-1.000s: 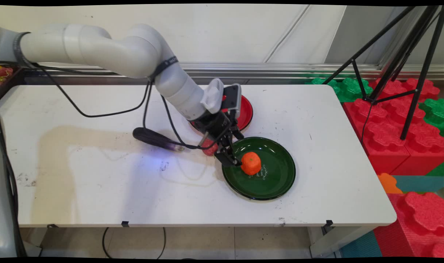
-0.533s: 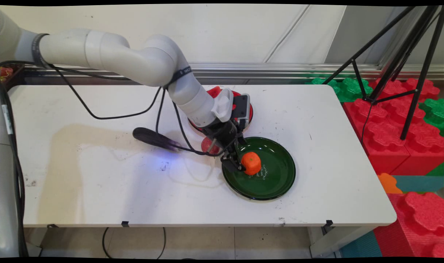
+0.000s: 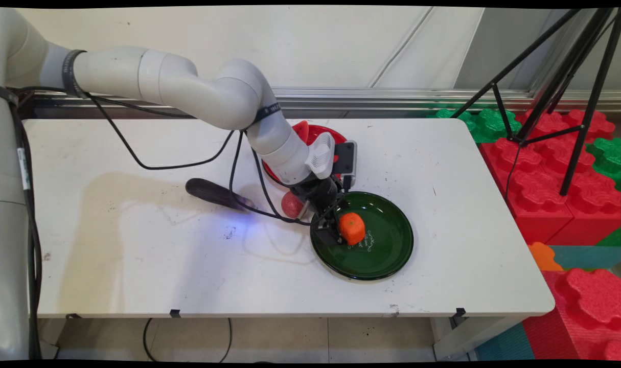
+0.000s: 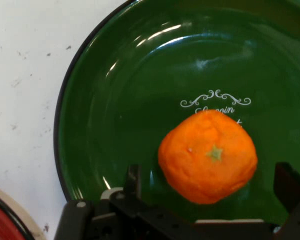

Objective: Pick up the mandarin from the green plate, then place the picked object on the table

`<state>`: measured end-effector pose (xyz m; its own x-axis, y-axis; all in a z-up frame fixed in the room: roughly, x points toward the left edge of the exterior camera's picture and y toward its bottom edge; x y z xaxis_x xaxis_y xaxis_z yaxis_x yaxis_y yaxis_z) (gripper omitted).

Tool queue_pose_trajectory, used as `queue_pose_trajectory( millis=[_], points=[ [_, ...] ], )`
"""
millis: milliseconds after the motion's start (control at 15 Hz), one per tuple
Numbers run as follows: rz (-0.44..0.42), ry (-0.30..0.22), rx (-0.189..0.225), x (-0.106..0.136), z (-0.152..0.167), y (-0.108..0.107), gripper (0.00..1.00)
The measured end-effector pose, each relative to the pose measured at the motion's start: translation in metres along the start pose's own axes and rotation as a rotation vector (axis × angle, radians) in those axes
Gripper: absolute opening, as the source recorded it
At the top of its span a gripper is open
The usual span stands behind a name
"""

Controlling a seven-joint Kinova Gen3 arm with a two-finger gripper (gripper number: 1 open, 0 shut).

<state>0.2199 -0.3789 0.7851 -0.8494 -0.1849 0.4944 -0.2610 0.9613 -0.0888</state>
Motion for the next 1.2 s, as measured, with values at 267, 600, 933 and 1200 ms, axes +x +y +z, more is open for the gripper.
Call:
queue_pose_trajectory(
  millis=[267,600,933,1200],
  points=[
    [0.002,-0.003,0.0,0.002,0.006,0.0,1.0],
    [0.008,-0.004,-0.003,0.005,0.012,-0.001,1.0],
    [0.015,-0.001,-0.004,0.006,0.016,-0.003,0.0],
    [0.027,-0.003,-0.002,0.006,0.014,-0.005,0.0]
  ],
)
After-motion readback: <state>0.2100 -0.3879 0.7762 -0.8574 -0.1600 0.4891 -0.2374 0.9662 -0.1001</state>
